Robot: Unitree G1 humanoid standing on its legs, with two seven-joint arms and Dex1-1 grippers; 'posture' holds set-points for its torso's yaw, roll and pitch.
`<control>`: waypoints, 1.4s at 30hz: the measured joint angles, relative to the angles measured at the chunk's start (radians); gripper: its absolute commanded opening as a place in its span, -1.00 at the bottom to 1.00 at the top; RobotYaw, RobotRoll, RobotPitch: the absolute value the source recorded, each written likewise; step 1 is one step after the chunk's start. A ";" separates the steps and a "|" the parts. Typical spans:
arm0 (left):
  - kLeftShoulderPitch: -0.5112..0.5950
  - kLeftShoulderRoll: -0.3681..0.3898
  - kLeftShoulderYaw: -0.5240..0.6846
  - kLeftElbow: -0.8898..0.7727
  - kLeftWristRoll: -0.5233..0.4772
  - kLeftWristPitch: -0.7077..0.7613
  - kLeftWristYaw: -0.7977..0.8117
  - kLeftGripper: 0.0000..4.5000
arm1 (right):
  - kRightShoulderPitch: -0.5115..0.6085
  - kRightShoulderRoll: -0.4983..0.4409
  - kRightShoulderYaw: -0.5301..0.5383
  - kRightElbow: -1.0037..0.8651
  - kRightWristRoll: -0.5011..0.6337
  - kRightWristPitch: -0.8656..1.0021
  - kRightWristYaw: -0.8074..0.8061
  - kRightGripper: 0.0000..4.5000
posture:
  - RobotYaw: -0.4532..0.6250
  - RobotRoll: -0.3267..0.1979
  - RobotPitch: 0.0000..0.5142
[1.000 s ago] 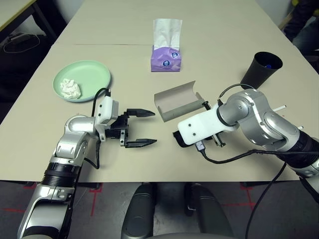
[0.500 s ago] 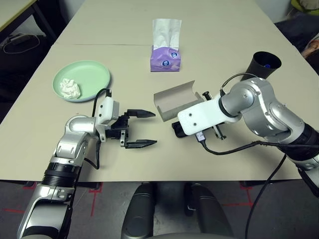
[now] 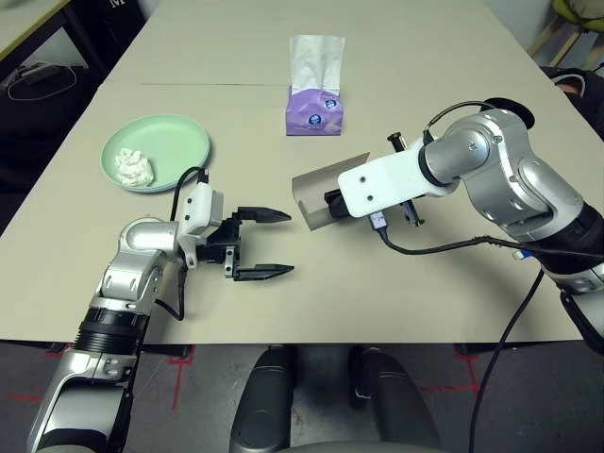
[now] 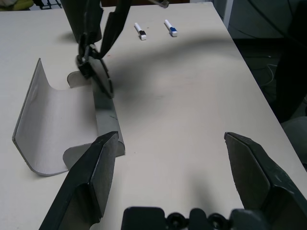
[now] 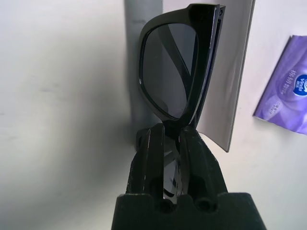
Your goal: Organize and tidy the items on the table.
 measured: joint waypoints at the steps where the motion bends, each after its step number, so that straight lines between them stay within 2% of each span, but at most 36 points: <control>1: 0.002 0.002 0.000 0.000 0.000 0.001 0.000 1.00 | -0.001 0.007 0.000 0.011 -0.007 -0.013 -0.007 -0.85 | 0.12 0.25 -0.29; 12: 0.028 0.015 0.007 -0.019 -0.002 0.017 0.013 1.00 | -0.049 0.067 -0.002 0.112 -0.038 -0.074 -0.041 -0.85 | 0.12 0.25 -0.29; 29: 0.028 0.015 0.007 -0.040 -0.002 0.031 0.016 1.00 | -0.083 0.151 -0.005 0.150 -0.039 -0.018 -0.016 -0.85 | 0.14 0.25 -0.28; 42: 0.042 0.014 0.007 -0.058 -0.002 0.034 0.032 1.00 | -0.083 0.152 -0.001 0.181 -0.063 -0.025 -0.012 -0.85 | 0.16 0.25 -0.29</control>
